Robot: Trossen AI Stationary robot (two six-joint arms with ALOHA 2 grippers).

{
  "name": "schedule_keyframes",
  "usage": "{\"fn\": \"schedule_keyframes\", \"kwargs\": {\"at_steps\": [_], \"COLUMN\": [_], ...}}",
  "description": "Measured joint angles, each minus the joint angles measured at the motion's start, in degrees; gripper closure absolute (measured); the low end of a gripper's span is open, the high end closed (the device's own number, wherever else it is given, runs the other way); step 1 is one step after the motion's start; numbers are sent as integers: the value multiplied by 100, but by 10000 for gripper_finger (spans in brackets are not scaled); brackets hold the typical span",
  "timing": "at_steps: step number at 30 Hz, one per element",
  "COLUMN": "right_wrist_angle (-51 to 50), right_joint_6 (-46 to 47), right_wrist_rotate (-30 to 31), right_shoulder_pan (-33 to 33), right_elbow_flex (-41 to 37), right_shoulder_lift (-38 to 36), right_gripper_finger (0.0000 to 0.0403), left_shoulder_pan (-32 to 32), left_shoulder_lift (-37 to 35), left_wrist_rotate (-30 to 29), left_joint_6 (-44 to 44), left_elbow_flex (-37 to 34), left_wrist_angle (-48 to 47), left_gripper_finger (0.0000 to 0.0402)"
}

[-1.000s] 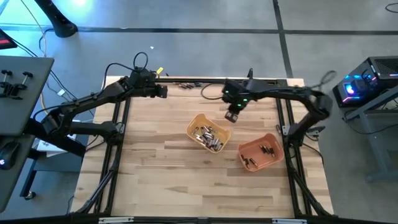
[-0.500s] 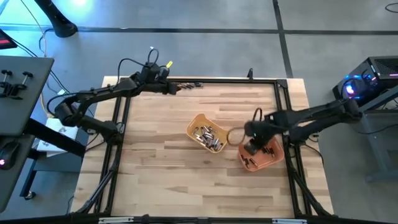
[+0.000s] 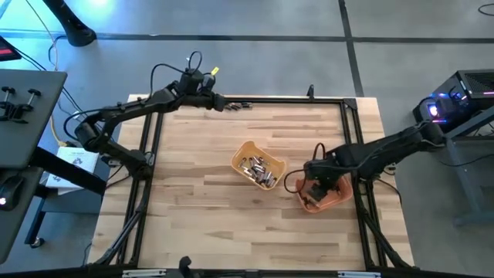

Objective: Sort batteries
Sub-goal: Move the black battery at the yellow bin to the orange bin

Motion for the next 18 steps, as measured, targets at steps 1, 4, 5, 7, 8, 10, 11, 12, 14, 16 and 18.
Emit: {"fn": "schedule_keyframes", "kwargs": {"at_steps": [1, 4, 5, 7, 8, 10, 11, 12, 14, 16, 18], "right_wrist_angle": [-207, -757, -774, -647, -518, -168, 41, 254, 817, 1621, 2369], "right_joint_6": [-287, -1253, -1541, -2062, -2288, -2648, -2753, -2780, -2795, -2730, -2575], "right_wrist_rotate": [100, 614, 808, 1132, 1261, 1375, 1391, 1403, 1417, 1401, 1390], "right_shoulder_pan": [-37, -252, -341, -551, -668, -919, -1043, -1139, -1257, -1281, -1282], "right_elbow_flex": [161, 668, 816, 1025, 1084, 1170, 1196, 1215, 1248, 1299, 1420], "right_shoulder_lift": [-7, -14, -14, -16, -9, 71, 144, 237, 466, 766, 1161], "right_gripper_finger": [162, 151, 151, 153, 155, 161, 165, 169, 177, 184, 189], "left_shoulder_pan": [30, 110, 132, 135, 128, 67, 31, 3, -39, -69, -62], "left_shoulder_lift": [0, 0, 0, 0, -9, -32, -34, -44, -62, -66, -74], "left_wrist_rotate": [1, -22, -26, -35, -36, -34, -31, -31, -16, 69, 238], "left_joint_6": [9, -7, -67, -137, -143, -26, 64, 141, 279, 409, 580], "left_elbow_flex": [73, 273, 332, 480, 557, 665, 698, 713, 714, 723, 723], "left_wrist_angle": [-97, -275, -306, -419, -510, -655, -688, -737, -864, -925, -1113], "left_gripper_finger": [401, 401, 401, 401, 401, 401, 402, 401, 401, 401, 401]}}
